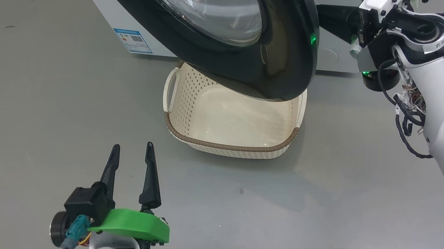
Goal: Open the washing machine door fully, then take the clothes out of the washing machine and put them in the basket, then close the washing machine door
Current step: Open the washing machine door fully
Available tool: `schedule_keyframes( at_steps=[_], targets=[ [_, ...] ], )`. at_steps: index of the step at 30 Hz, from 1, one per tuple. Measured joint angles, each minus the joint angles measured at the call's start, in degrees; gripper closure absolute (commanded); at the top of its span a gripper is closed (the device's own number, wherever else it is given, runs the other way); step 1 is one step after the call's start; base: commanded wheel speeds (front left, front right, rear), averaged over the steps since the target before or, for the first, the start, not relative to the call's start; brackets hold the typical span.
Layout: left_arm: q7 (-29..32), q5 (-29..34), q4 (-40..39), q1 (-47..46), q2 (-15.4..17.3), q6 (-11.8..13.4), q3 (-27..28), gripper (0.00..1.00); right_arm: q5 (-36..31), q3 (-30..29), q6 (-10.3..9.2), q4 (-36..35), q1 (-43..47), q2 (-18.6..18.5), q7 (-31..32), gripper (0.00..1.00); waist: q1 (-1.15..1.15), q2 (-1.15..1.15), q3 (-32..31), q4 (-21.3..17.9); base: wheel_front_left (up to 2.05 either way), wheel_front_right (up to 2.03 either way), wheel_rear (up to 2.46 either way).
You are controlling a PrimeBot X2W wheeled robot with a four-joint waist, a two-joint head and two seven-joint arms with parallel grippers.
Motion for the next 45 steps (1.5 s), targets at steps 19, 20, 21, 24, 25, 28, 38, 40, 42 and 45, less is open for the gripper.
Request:
schedule_keyframes(
  at_steps=[19, 20, 21, 24, 25, 28, 38, 40, 42, 45],
  targets=[
    [0.00, 3.94, -0.51, 0.08, 0.00, -0.01, -0.57, 0.00, 6.49, 6.64, 0.76, -1.33, 3.36, 0.32, 3.03, 1.00, 0.00, 0.00, -0.78, -0.95, 0.00, 0.00, 0.00],
    [0.00, 3.94, -0.51, 0.12, 0.00, -0.01, -0.62, 0.00, 7.35, 7.25, 0.80, -1.69, 3.43, 0.34, 3.04, 1.00, 0.00, 0.00, -0.78, -0.94, 0.00, 0.00, 0.00],
    [0.00, 3.94, -0.51, 0.17, 0.00, -0.01, -0.64, 0.00, 8.05, 7.91, 0.90, -2.00, 3.52, 0.34, 3.04, 1.00, 0.00, 0.00, -0.79, -0.94, 0.00, 0.00, 0.00],
    [0.00, 3.94, -0.54, 0.37, 0.00, -0.01, -0.76, 0.00, 10.36, 9.80, 1.02, -2.99, 4.35, 0.33, 3.20, 1.00, 0.00, 0.00, -0.82, -0.89, 0.00, 0.00, 0.00],
    [0.00, 3.94, -0.55, 0.38, 0.00, -0.02, -0.82, 0.00, 10.99, 10.55, 1.01, -3.18, 4.43, 0.33, 3.20, 1.00, 0.00, 0.00, -0.82, -0.86, 0.00, 0.00, 0.00],
    [0.00, 3.93, -0.60, 0.44, 0.00, -0.05, -1.05, 0.00, 12.73, 12.87, 0.96, -3.98, 4.55, 0.33, 3.50, 1.00, 0.00, 0.00, -0.86, -0.73, 0.00, 0.00, 0.00],
    [0.00, 3.36, -1.05, 0.92, 0.01, -0.07, -2.44, 0.00, 17.80, 20.36, 0.42, -7.40, 5.96, 0.34, 3.44, 1.00, 0.00, 0.00, -1.08, 0.02, 0.00, 0.00, 0.00],
    [0.00, 3.36, -1.10, 0.92, 0.01, -0.07, -2.49, 0.00, 18.24, 21.03, 0.41, -7.80, 6.20, 0.33, 3.35, 1.00, 0.00, 0.00, -1.11, 0.12, 0.00, 0.00, 0.00],
    [0.00, 3.35, -1.27, 0.94, 0.01, -0.07, -2.59, 0.00, 18.81, 22.37, 0.35, -8.45, 6.76, 0.36, 2.97, 1.00, 0.00, 0.00, -1.18, 0.32, 0.00, 0.00, 0.00],
    [0.00, 3.19, -1.42, 0.97, 0.01, -0.07, -2.75, 0.00, 20.15, 24.27, -0.07, -9.18, 6.92, 0.36, 2.80, 1.00, 0.00, 0.00, -1.29, 0.64, 0.00, 0.00, 0.00]
  ],
)
